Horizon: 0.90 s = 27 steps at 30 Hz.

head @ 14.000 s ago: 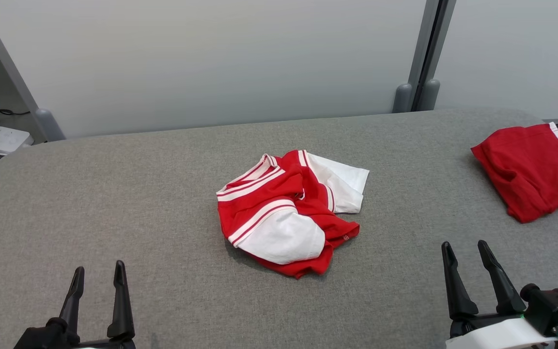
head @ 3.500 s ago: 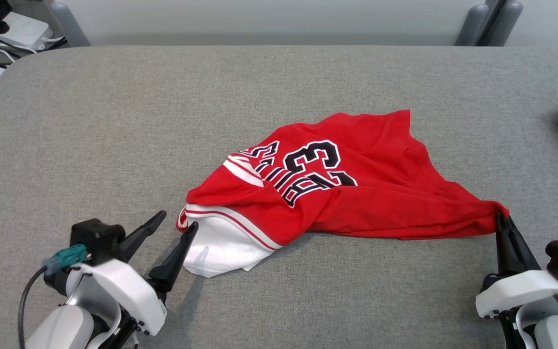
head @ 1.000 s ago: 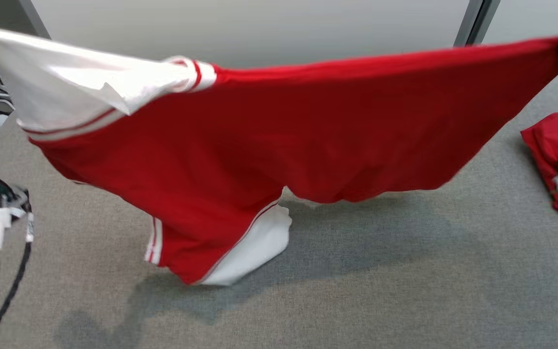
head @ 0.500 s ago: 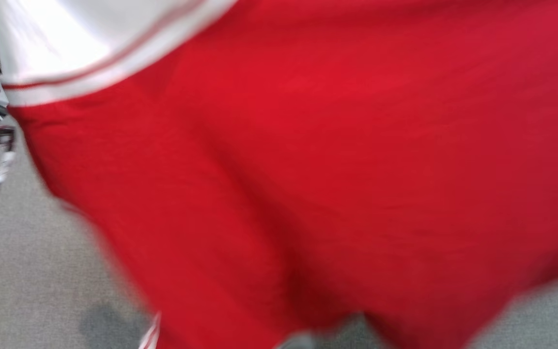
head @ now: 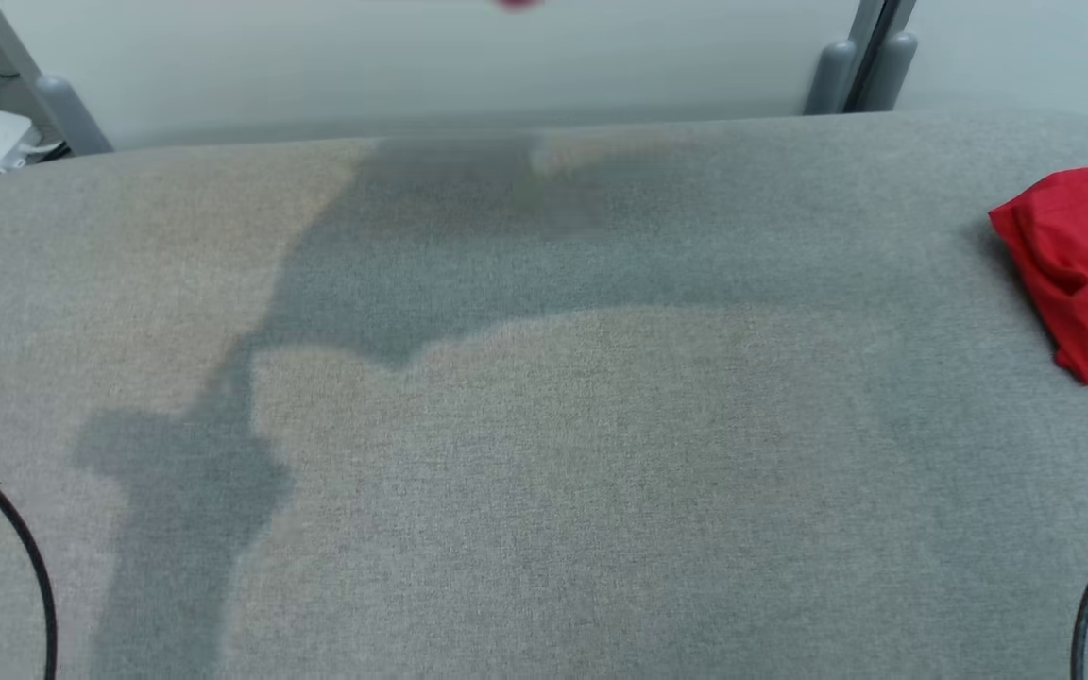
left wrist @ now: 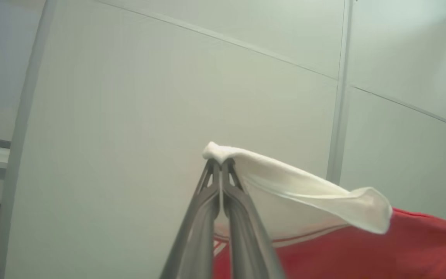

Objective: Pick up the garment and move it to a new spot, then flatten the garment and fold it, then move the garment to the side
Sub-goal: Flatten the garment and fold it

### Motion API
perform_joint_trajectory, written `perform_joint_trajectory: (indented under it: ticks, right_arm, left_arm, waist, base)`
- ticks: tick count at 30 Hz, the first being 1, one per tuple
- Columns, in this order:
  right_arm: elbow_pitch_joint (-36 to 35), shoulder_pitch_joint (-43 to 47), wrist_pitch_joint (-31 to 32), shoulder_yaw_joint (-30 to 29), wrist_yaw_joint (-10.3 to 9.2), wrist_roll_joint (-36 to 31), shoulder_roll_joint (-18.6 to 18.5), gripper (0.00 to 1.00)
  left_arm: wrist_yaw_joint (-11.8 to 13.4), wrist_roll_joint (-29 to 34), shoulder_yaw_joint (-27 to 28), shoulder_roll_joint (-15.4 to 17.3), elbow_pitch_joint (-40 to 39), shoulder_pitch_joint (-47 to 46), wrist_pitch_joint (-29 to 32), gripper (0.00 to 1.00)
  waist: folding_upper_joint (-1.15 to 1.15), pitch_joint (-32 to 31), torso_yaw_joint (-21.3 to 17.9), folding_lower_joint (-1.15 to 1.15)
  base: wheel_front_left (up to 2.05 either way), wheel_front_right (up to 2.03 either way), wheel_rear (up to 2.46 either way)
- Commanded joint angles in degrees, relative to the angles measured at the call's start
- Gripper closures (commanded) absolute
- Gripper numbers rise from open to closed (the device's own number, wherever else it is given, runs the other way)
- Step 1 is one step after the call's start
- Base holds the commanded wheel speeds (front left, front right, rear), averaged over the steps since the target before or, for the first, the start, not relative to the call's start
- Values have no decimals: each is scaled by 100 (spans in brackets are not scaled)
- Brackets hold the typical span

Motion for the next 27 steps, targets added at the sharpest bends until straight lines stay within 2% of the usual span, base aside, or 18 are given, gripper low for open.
perform_joint_trajectory:
  ticks: [1,3,8,13,14,17,20,27]
  right_arm:
    - [43,105,-37,103,-2,-61,175,100]
    - [353,206,-50,279,-2,-45,240,100]
    - [830,741,-62,554,-2,140,399,100]
    - [1029,1576,-64,676,-2,188,421,100]
    - [999,1969,-64,652,-2,184,386,100]
    - [782,2534,-65,558,-2,218,305,100]
    - [547,3106,-65,351,-2,295,185,100]
    - [-23,4381,-65,-33,-2,539,28,100]
  left_arm:
    - [-80,80,81,272,125,19,15,100]
    - [-306,207,-132,219,508,134,-27,100]
    - [-579,249,-277,-89,1428,823,-377,100]
    - [-785,132,-333,-654,2065,1815,-496,100]
    - [-828,125,-394,-811,2083,2248,-506,100]
    - [-848,224,-358,-837,1751,2845,-510,100]
    - [-851,411,-215,-730,1170,3488,-511,100]
    - [-832,853,508,-642,-401,4958,-512,100]
  waist:
    - [0,96,36,0]
    - [0,259,42,0]
    - [0,716,-66,0]
    - [0,1013,-193,0]
    - [0,1008,-213,0]
    - [0,1005,-200,0]
    - [0,914,-134,0]
    - [0,639,107,0]
  base:
    - [0,0,0]
    - [0,0,0]
    - [0,0,0]
    - [0,0,0]
    - [0,0,0]
    - [0,0,0]
    - [0,0,0]
    - [0,0,0]
